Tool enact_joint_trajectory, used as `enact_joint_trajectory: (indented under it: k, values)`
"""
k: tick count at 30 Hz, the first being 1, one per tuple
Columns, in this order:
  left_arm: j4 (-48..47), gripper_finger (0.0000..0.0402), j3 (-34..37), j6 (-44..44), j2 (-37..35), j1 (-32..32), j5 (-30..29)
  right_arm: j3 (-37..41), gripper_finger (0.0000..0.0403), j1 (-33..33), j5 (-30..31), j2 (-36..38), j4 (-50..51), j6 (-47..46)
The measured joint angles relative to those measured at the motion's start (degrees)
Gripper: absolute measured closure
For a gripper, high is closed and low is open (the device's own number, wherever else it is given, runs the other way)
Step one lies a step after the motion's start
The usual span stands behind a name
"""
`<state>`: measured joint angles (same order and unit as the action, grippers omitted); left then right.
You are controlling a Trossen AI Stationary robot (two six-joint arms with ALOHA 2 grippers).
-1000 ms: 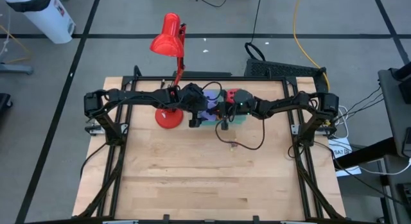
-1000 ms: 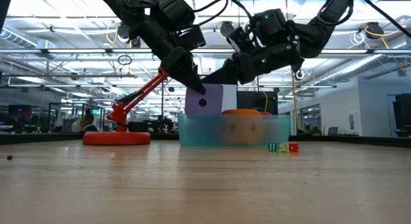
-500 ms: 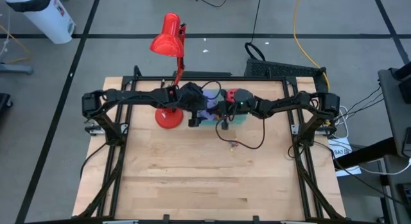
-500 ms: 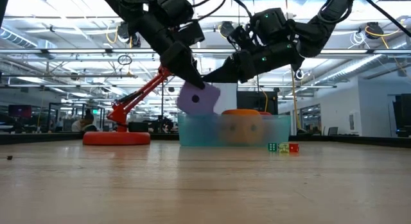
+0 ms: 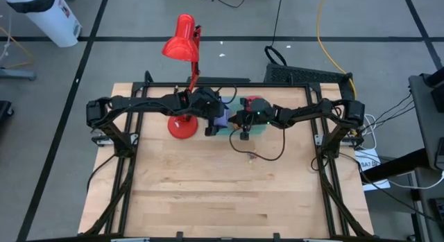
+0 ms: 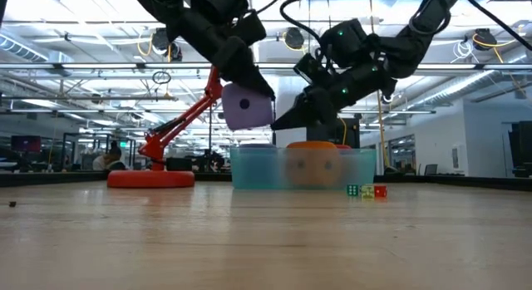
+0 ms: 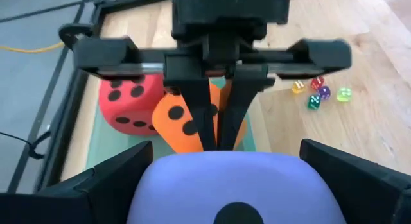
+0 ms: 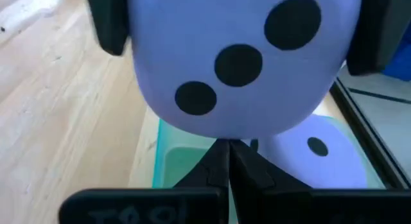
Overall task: Pick & Place Dice
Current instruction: Put the light purple die into the green bin
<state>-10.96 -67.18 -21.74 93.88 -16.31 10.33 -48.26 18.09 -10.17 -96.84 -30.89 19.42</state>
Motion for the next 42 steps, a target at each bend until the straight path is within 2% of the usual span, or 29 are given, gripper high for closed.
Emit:
enact_joint_trajectory:
  k: [4,10,14,18,24,29,35,39,42]
  values:
    - [-0.30,0.0004,0.00,-0.36,-0.01,-0.18,-0.24,0.01,0.0403,-0.88,2.05,-0.04,-0.94,1.24]
    - [-0.57,0.0004,0.00,-0.41,-0.06,-1.22,-0.39,0.03,0.0403,-4.89,18.06,0.89,-1.01,7.30]
    - [-1.71,0.0004,0.02,-0.32,-0.10,-1.82,-0.50,0.10,0.0403,-6.90,24.97,1.55,-1.38,9.56]
    - [-2.92,0.0004,0.15,-0.14,-0.04,-1.92,-1.13,0.14,0.0403,-8.06,28.62,2.67,-1.58,11.76]
    - [-2.61,0.0004,0.24,-0.02,0.25,-1.71,1.32,-0.34,0.0403,-9.46,31.47,3.22,-8.84,13.80]
    - [-2.21,0.0005,0.24,0.01,0.25,-1.67,1.98,-0.21,0.0403,-11.97,39.95,3.02,-10.48,17.82]
    - [0.63,0.0005,0.33,-0.02,0.25,-1.57,2.17,-0.21,0.0403,-14.62,39.93,3.74,-9.48,19.40]
    - [4.46,0.0005,0.33,1.09,0.25,-1.60,5.07,-0.21,0.0403,-15.75,39.80,3.74,-9.39,21.12]
    - [5.69,0.0005,0.33,1.25,0.25,-1.56,5.09,-0.21,0.0403,-15.76,38.55,3.74,-8.19,20.61]
